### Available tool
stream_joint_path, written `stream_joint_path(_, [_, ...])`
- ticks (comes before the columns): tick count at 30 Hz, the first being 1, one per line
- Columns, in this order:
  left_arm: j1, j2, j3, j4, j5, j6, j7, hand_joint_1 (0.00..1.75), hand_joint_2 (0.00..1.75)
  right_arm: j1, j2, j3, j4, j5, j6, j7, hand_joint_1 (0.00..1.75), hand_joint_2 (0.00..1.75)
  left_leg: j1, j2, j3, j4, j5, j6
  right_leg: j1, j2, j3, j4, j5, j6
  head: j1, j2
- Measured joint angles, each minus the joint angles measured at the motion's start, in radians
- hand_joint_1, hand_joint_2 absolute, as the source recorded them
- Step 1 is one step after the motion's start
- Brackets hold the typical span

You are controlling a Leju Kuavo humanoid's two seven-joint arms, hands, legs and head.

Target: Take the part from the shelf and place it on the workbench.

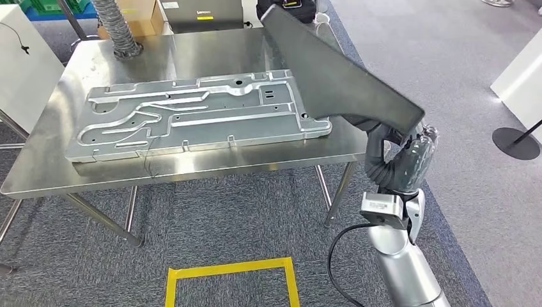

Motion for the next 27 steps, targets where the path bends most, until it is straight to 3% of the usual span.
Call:
stream_joint_path(1, [0.001,0.0,0.0,0.0,0.0,0.0,0.0,0.0,1.75,-0.004,0.0,-0.004,0.009,0.003,-0.002,0.001,1.75,1.75,-0.001,0.002,0.009,-0.06,0.056,0.003,-0.001,0.0,0.014,0.002,-0.012,0.005,0.0,0.0])
stream_joint_path(3, [0.003,0.0,0.0,0.0,-0.001,0.0,0.001,0.0,1.75,-0.011,0.001,-0.012,0.024,0.01,-0.007,0.005,1.75,1.75,-0.005,0.003,0.02,-0.127,0.126,0.016,0.0,0.001,0.03,0.0,-0.031,0.018,0.0,0.0])
stream_joint_path(6, [0.002,0.0,0.0,0.0,-0.003,0.0,0.001,0.0,1.75,-0.026,0.001,-0.026,0.042,0.12,-0.031,0.043,1.75,1.75,-0.007,0.001,0.034,-0.139,0.123,0.039,-0.001,0.0,0.028,0.019,-0.028,0.038,0.0,0.0])
stream_joint_path(8, [0.0,0.001,0.0,0.0,-0.008,0.0,0.0,0.0,1.75,-0.059,0.007,-0.052,0.063,0.327,-0.046,0.084,1.75,1.75,-0.005,0.0,0.052,-0.149,0.115,0.05,-0.003,-0.003,-0.021,0.101,-0.027,0.046,0.0,0.0])
stream_joint_path(9, [-0.001,0.001,0.0,0.0,-0.011,-0.001,-0.001,0.0,1.75,-0.084,0.012,-0.073,0.078,0.452,-0.049,0.104,1.75,1.75,-0.005,0.0,0.06,-0.152,0.109,0.055,-0.004,-0.004,-0.064,0.163,-0.04,0.049,0.0,0.0])
stream_joint_path(11, [-0.005,0.001,-0.002,0.0,-0.021,-0.003,-0.002,0.0,1.75,-0.142,0.021,-0.115,0.115,0.68,-0.051,0.161,1.75,1.75,-0.006,0.0,0.077,-0.154,0.093,0.06,-0.004,-0.004,-0.153,0.273,-0.094,0.053,0.0,0.0])
stream_joint_path(12, [-0.005,0.001,-0.003,0.0,-0.024,-0.004,-0.002,0.0,1.75,-0.175,0.018,-0.124,0.143,0.767,-0.051,0.216,1.75,1.75,-0.007,-0.002,0.087,-0.154,0.084,0.061,-0.004,-0.004,-0.183,0.296,-0.113,0.053,0.0,0.0])
stream_joint_path(13, [-0.005,0.001,-0.004,0.0,-0.028,-0.005,-0.002,0.0,1.75,-0.214,0.008,-0.118,0.178,0.833,-0.051,0.296,1.75,1.75,-0.007,-0.004,0.1,-0.153,0.075,0.061,-0.004,-0.004,-0.199,0.289,-0.114,0.052,0.0,0.0])
stream_joint_path(14, [-0.005,0.001,-0.005,0.0,-0.031,-0.006,-0.002,0.0,1.75,-0.26,-0.011,-0.095,0.221,0.878,-0.051,0.396,1.75,1.75,-0.008,-0.006,0.114,-0.153,0.065,0.06,-0.004,-0.004,-0.2,0.251,-0.088,0.049,0.0,0.0])
stream_joint_path(16, [-0.007,0.0,-0.007,0.001,-0.035,-0.009,-0.002,0.0,1.75,-0.375,-0.064,0.011,0.333,0.912,-0.052,0.617,1.75,1.75,-0.011,-0.009,0.141,-0.153,0.044,0.056,0.003,-0.004,-0.181,0.119,0.032,0.035,0.0,0.0])
stream_joint_path(18, [-0.009,-0.001,-0.008,0.002,-0.037,-0.009,0.0,0.0,1.75,-0.492,-0.102,0.152,0.459,0.918,-0.053,0.759,1.75,1.75,-0.012,-0.007,0.154,-0.157,0.025,0.045,0.012,-0.003,-0.166,0.025,0.122,0.018,0.001,0.0])
stream_joint_path(19, [-0.012,-0.002,-0.008,0.003,-0.038,-0.007,0.002,0.0,1.75,-0.539,-0.109,0.222,0.524,0.919,-0.054,0.792,1.75,1.75,-0.013,-0.004,0.16,-0.156,0.021,0.039,0.015,-0.001,-0.163,0.008,0.134,0.012,0.001,0.0])
stream_joint_path(21, [-0.02,0.001,-0.008,0.003,-0.037,-0.002,0.004,0.0,1.75,-0.614,-0.105,0.348,0.648,0.92,-0.056,0.816,1.75,1.75,-0.012,0.0,0.165,-0.146,0.021,0.027,0.013,0.001,-0.146,0.001,0.127,0.002,0.0,0.0])
stream_joint_path(22, [-0.024,0.001,-0.008,0.003,-0.036,0.0,0.004,0.0,1.75,-0.648,-0.096,0.407,0.712,0.92,-0.056,0.823,1.75,1.75,-0.012,0.001,0.158,-0.12,0.026,0.021,0.011,0.0,-0.135,-0.002,0.121,-0.004,0.0,0.0])
stream_joint_path(24, [-0.029,0.003,-0.008,0.003,-0.035,0.0,0.002,0.0,1.75,-0.715,-0.064,0.513,0.842,0.92,-0.057,0.832,1.75,1.75,-0.008,0.0,0.1,-0.021,0.016,0.01,0.008,-0.004,-0.114,-0.005,0.106,-0.014,0.001,0.0])
stream_joint_path(26, [-0.024,0.003,-0.008,0.003,-0.035,0.0,-0.003,0.0,1.75,-0.766,-0.024,0.61,0.966,0.92,-0.055,0.833,1.75,1.75,-0.005,0.0,0.016,0.092,-0.028,-0.001,0.008,-0.005,-0.094,-0.006,0.088,-0.019,0.001,0.0])
stream_joint_path(27, [-0.02,0.003,-0.008,0.003,-0.035,0.0,-0.005,0.0,1.75,-0.78,-0.002,0.655,1.022,0.92,-0.051,0.826,1.75,1.75,-0.003,0.0,-0.017,0.12,-0.051,-0.003,0.009,-0.004,-0.082,-0.005,0.079,-0.02,0.001,0.0])
